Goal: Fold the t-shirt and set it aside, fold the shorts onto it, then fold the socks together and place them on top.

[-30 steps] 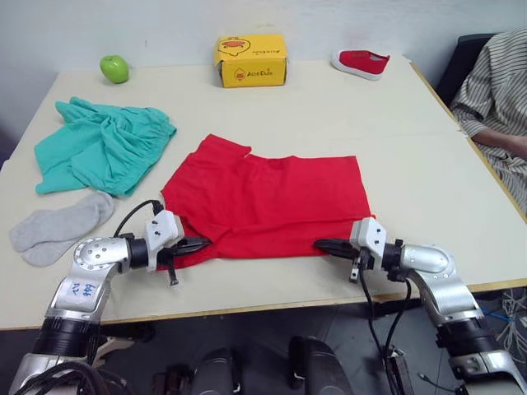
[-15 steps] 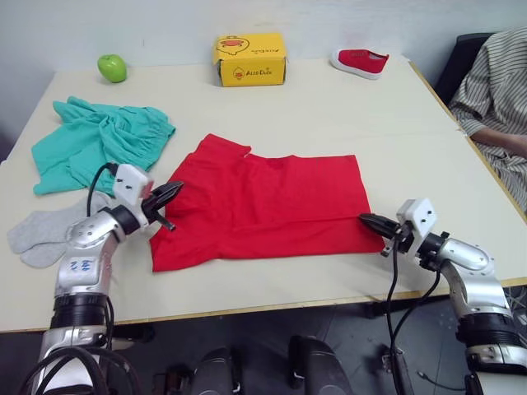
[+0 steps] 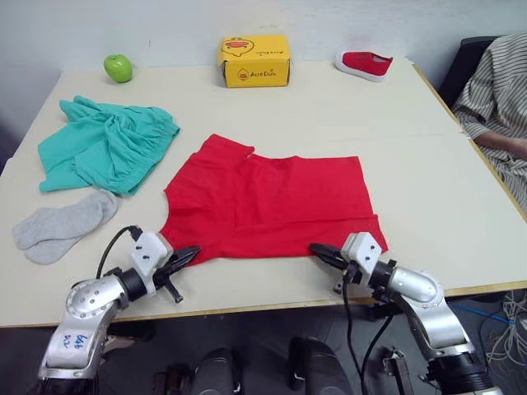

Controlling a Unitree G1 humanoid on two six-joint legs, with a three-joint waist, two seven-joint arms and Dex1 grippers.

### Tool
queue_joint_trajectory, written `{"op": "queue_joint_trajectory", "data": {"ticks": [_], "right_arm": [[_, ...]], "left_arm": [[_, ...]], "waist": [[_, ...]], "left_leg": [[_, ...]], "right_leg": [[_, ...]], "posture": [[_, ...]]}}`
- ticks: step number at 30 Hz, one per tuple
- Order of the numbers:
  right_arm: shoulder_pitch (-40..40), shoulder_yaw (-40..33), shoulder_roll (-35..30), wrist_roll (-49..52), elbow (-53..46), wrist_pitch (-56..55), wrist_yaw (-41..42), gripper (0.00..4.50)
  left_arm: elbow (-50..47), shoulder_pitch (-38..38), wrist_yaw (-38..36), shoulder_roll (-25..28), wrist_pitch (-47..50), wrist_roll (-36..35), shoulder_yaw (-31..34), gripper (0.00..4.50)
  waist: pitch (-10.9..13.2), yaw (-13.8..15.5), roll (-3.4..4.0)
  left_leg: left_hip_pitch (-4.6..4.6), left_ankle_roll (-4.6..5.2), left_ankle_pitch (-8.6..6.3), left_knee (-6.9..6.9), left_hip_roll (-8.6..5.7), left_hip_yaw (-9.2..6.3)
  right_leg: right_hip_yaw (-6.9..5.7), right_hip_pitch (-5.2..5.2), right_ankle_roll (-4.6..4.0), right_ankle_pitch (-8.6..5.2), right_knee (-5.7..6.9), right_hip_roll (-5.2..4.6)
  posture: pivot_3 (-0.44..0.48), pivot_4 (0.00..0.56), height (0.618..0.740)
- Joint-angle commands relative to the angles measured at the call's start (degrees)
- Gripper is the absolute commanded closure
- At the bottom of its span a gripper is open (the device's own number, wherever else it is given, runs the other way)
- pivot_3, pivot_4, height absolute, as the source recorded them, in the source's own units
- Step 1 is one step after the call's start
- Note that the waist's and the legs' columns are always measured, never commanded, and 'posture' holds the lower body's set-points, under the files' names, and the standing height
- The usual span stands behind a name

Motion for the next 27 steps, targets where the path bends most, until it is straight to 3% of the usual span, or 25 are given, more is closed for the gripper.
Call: {"op": "queue_joint_trajectory", "data": {"ticks": [1,5,7,9,12,16,21,27], "right_arm": [[1.4,-5.7,-2.7,-0.3,4.2,-2.7,-2.5,4.46],[2.8,-12.7,-7.9,4.3,8.0,-4.1,0.6,4.46],[4.2,-16.9,-9.9,12.8,4.9,2.7,4.6,4.46],[5.0,-19.1,-11.2,17.2,2.5,6.7,6.7,4.46],[7.5,-19.2,-15.8,19.0,-1.3,8.8,13.2,3.86],[7.9,-16.7,-21.3,14.6,-2.8,4.0,19.4,2.47],[2.0,-11.0,-23.3,8.0,2.0,0.4,21.4,0.72],[-10.2,-2.5,-20.4,-0.7,15.6,-5.3,21.5,0.72]], "left_arm": [[2.0,2.0,3.2,0.7,-1.1,2.5,3.2,4.5],[6.1,1.3,2.7,2.7,-3.1,1.4,7.3,4.5],[4.6,0.8,-0.8,3.0,-2.7,-5.8,11.3,4.5],[3.9,0.8,-2.7,3.9,-2.0,-8.3,13.2,4.5],[1.9,2.9,-8.6,7.3,-0.6,-11.8,15.7,3.89],[-1.1,8.3,-18.0,13.8,-4.7,-9.8,14.8,2.62],[1.4,7.7,-18.9,14.6,-12.1,-3.9,11.0,0.99],[11.9,-0.3,-15.5,14.4,-19.0,7.8,1.8,0.99]], "waist": [[0.0,0.1,0.0],[-0.2,0.2,-0.03],[-0.2,0.0,-0.03],[-0.2,0.0,-0.03],[-0.2,-0.2,0.0],[-0.2,-0.2,-0.01],[-0.2,0.0,-0.01],[-0.2,-0.1,-0.01]], "left_leg": [[0.03,0.02,-0.01,0.0,-0.01,0.0],[0.09,0.09,-0.05,0.0,-0.03,-0.01],[0.1,0.09,-0.06,-0.01,-0.01,0.0],[0.06,0.04,-0.09,-0.01,0.1,-0.01],[0.07,-0.01,-0.11,-0.02,0.16,0.01],[0.1,-0.03,-0.14,-0.1,0.15,0.07],[0.06,0.1,-0.21,-0.05,0.12,0.13],[0.06,0.05,-0.18,-0.02,0.1,0.21]], "right_leg": [[0.0,0.03,-0.01,0.0,0.0,-0.02],[-0.01,0.09,-0.01,-0.01,-0.02,-0.06],[-0.01,0.09,-0.03,-0.02,-0.04,-0.06],[0.0,0.06,-0.07,-0.04,-0.04,-0.07],[0.0,0.03,-0.11,-0.06,-0.03,-0.06],[-0.02,0.02,-0.16,-0.1,-0.1,0.06],[-0.03,0.01,-0.15,-0.09,-0.21,0.03],[-0.07,0.0,-0.14,-0.08,-0.18,0.02]], "posture": [[0.0,0.15,0.74],[0.0,0.15,0.74],[0.0,0.15,0.74],[0.0,0.15,0.74],[0.0,0.15,0.74],[0.0,0.15,0.74],[0.0,0.15,0.74],[0.0,0.15,0.74]]}}
